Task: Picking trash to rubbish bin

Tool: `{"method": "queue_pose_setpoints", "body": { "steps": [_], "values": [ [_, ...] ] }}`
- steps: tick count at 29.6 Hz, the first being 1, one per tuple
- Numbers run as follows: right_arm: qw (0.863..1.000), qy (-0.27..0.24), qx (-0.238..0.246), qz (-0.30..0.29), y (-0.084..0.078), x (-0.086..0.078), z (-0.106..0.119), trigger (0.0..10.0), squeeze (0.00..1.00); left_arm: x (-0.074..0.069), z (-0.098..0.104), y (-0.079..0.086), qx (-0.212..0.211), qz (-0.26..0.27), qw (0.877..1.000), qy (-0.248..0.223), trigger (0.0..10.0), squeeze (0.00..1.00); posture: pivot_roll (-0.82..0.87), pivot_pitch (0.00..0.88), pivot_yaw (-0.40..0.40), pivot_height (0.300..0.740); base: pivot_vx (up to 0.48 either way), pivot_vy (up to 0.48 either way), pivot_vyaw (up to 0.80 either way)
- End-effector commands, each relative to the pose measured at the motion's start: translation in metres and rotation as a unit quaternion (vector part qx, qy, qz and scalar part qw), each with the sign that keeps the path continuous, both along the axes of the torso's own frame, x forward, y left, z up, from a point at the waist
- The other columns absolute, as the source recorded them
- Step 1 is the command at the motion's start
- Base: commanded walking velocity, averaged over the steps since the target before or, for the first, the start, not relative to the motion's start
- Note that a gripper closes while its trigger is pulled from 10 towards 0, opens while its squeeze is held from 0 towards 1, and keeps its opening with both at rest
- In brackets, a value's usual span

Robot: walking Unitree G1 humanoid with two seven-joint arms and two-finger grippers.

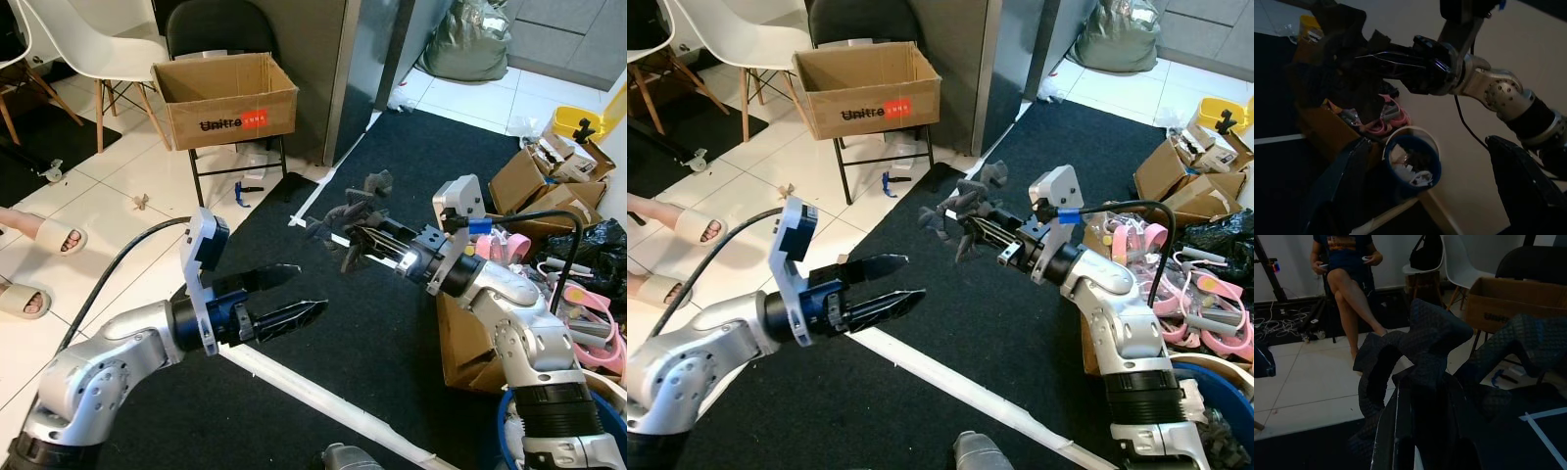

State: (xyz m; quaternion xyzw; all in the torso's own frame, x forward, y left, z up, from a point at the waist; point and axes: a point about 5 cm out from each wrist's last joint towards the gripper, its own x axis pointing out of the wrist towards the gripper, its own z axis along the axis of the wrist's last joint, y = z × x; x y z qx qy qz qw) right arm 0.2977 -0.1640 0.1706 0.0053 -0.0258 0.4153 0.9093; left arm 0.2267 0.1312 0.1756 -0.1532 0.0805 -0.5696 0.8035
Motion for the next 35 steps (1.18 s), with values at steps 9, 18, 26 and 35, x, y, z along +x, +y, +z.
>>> {"method": "queue_pose_setpoints", "body": {
  "steps": [9, 18, 26, 35],
  "values": [
    [1.000, 0.006, -0.008, -0.009, -0.003, 0.001, -0.005, 10.0, 0.00, 0.007, -0.005, 0.028, 0.165, 0.049, 0.985, -0.024, 10.0, 0.00, -0.05, 0.000, -0.017, 0.740, 0.000, 0.000, 0.00],
    [1.000, 0.006, -0.011, -0.025, -0.008, 0.005, -0.005, 10.0, 0.00, 0.018, 0.014, 0.063, 0.277, 0.111, 0.944, -0.141, 10.0, 0.00, -0.05, 0.000, -0.030, 0.740, 0.000, 0.000, 0.00],
    [0.999, 0.006, -0.014, -0.032, -0.009, 0.006, -0.006, 10.0, 0.00, 0.033, 0.032, 0.068, 0.365, 0.149, 0.880, -0.264, 10.0, 0.00, -0.04, 0.000, -0.032, 0.740, 0.000, 0.000, 0.00],
    [0.999, 0.004, -0.013, -0.039, -0.009, 0.008, -0.006, 10.0, 0.00, 0.055, 0.040, 0.072, 0.424, 0.211, 0.805, -0.357, 10.0, 0.00, -0.05, 0.000, -0.025, 0.740, 0.000, 0.000, 0.00]
  ]
}}
